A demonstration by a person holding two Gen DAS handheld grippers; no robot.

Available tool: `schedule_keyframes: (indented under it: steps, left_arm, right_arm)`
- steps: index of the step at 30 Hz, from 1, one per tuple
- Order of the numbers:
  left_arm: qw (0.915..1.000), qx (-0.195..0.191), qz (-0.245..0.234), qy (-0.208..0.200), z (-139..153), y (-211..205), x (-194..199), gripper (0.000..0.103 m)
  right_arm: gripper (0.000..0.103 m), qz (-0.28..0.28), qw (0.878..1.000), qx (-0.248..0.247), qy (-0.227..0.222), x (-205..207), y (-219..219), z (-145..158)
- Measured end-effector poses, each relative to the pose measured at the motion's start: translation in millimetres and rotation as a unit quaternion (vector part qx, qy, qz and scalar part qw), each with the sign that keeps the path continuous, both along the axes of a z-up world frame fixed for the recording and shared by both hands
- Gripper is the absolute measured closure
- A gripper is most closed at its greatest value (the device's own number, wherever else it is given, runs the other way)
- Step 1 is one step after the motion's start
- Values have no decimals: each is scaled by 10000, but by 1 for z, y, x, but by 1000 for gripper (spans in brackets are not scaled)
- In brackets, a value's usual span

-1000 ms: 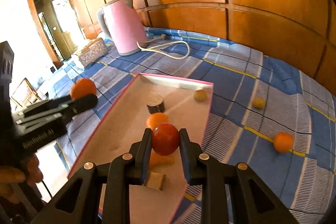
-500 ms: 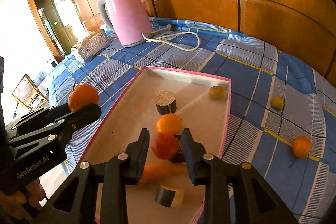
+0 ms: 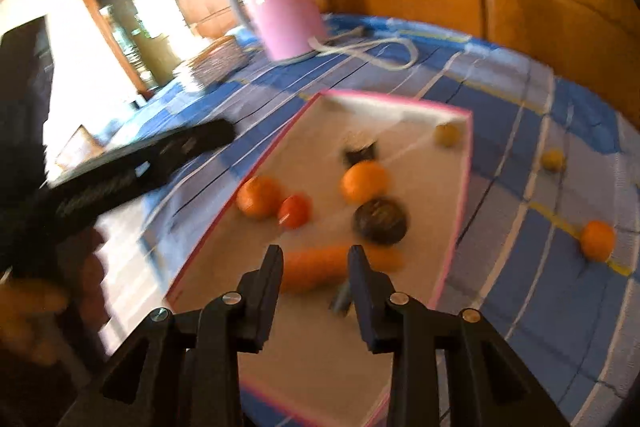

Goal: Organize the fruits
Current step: 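Open the right gripper to drop the tomato while the left gripper releases the tangerine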

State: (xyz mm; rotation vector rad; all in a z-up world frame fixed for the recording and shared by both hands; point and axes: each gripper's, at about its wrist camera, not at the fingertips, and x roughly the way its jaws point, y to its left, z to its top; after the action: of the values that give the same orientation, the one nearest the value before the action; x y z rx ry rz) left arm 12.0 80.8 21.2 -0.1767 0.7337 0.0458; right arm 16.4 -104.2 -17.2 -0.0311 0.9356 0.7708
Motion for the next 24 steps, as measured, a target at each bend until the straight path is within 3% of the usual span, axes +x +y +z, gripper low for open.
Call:
schedule_keyframes:
  steps: [4,8,13,24]
  left_arm:
    - [10000,17,3,4,0,0,-1,46]
    - [10000,19,8,0,0,-1,-2,46]
    - [10000,36,-22,-9,0,-3,-4,43]
    - [10000,43,-42,22,-1,-7,-4,43]
  right_arm:
    - [70,696,9961,199,498,-24,-3,-9]
    - [70,1315,9846,368,1091,-45,-5,-23]
    - [70,1379,9803,2,1413,-52,5,-52]
    - [71,971,9902,-426,903,-45,18,-58]
